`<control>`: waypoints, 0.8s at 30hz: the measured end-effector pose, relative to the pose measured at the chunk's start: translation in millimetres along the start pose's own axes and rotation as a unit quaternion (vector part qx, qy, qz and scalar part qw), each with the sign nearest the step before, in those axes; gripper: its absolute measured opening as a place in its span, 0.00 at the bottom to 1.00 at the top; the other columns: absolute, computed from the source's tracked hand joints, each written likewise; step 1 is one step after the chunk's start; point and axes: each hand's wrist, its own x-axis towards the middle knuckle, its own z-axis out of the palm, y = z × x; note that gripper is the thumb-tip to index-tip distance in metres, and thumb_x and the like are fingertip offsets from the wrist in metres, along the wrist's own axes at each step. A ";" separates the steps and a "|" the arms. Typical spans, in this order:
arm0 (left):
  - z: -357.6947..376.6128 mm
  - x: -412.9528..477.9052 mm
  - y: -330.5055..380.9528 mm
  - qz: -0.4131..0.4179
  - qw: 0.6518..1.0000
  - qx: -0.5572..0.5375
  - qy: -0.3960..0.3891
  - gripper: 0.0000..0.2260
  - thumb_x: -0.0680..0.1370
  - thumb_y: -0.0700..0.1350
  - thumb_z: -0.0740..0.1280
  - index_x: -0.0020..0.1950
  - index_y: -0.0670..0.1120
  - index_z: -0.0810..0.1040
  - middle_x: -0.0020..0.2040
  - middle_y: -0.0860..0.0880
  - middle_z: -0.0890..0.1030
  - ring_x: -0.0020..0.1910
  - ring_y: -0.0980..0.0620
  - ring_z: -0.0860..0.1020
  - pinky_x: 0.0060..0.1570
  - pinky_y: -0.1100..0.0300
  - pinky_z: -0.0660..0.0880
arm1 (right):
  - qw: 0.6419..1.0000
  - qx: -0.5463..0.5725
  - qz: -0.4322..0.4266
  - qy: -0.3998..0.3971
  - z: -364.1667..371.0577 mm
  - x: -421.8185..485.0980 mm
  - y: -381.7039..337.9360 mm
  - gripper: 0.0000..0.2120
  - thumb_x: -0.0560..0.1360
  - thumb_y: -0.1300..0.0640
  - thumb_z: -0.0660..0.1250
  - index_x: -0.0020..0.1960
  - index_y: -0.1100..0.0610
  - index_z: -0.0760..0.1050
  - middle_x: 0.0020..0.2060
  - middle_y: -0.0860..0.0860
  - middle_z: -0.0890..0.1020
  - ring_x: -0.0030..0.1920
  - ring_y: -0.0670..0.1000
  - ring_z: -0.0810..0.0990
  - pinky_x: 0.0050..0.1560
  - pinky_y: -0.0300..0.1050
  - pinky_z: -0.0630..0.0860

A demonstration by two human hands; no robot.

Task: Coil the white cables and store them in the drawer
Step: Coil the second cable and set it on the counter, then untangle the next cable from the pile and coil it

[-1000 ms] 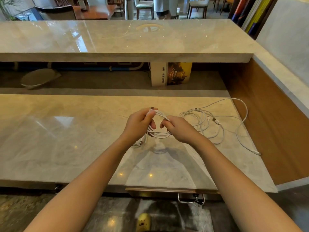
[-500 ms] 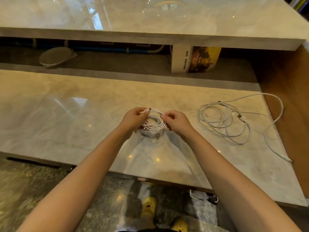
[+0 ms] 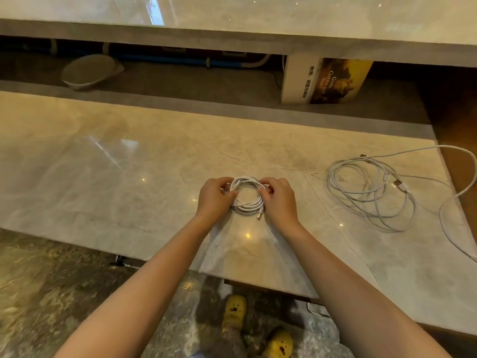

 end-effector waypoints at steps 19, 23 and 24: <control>7.8 -7.8 81.6 0.168 0.986 0.022 -0.003 0.11 0.79 0.42 0.62 0.61 0.45 0.76 0.55 0.47 0.76 0.48 0.53 0.74 0.46 0.67 0.67 | 0.960 -0.243 -0.117 0.079 -138.2 -11.3 29.2 0.15 0.75 0.59 0.65 0.61 0.59 0.75 0.57 0.57 0.79 0.60 0.59 0.73 0.59 0.52 0.67; 59.9 -32.4 122.2 0.237 0.961 0.033 -0.141 0.16 0.78 0.39 0.61 0.65 0.45 0.73 0.58 0.46 0.78 0.48 0.52 0.75 0.45 0.68 0.65 | 0.909 -0.415 -0.027 -0.011 -174.3 -21.9 54.9 0.15 0.76 0.52 0.64 0.61 0.54 0.76 0.57 0.53 0.79 0.61 0.57 0.72 0.58 0.50 0.64; 74.4 -37.8 128.4 0.237 0.954 0.046 -0.176 0.18 0.78 0.39 0.61 0.67 0.46 0.72 0.60 0.44 0.77 0.51 0.50 0.76 0.47 0.66 0.67 | 0.899 -0.436 -0.020 -0.046 -174.9 -24.2 59.3 0.14 0.76 0.52 0.63 0.60 0.53 0.77 0.56 0.53 0.79 0.60 0.56 0.72 0.58 0.49 0.64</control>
